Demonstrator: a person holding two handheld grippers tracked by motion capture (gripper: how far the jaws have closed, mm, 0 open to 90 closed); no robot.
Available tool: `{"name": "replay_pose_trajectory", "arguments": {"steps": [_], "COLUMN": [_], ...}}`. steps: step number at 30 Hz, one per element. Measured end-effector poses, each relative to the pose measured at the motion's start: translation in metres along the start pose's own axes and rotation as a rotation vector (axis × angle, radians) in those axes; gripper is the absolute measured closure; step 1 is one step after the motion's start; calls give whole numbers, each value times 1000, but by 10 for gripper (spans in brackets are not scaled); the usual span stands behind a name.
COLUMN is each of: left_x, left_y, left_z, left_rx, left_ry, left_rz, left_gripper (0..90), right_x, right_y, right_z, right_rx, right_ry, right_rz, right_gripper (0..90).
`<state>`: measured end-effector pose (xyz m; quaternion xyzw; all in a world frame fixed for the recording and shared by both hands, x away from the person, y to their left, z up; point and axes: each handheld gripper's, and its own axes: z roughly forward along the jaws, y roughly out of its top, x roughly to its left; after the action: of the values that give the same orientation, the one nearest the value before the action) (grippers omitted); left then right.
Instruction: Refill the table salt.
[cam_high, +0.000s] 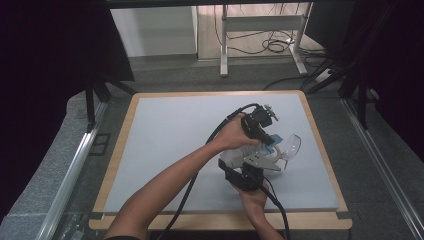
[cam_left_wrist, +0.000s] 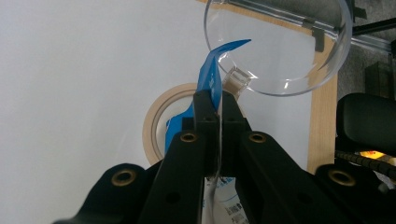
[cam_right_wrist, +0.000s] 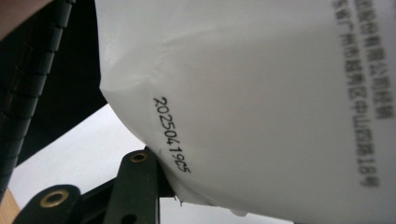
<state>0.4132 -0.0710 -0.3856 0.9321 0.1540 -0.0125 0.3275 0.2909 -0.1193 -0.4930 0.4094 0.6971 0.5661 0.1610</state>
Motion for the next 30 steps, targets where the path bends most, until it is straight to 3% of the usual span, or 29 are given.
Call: {"name": "replay_pose_trajectory", "arguments": {"steps": [13, 30], "left_x": [0, 0], "left_y": [-10, -28], "left_z": [-9, -16], "left_rx": [-44, -74], "left_ry": [2, -5], "left_rz": [-24, -35], "left_gripper": [897, 896], "right_x": [-2, 0], "right_y": [-13, -29], "right_z": [0, 0], "right_rx": [51, 101], "right_ry": [-31, -111], "right_rz": [-25, -47], "right_gripper": [546, 483]}}
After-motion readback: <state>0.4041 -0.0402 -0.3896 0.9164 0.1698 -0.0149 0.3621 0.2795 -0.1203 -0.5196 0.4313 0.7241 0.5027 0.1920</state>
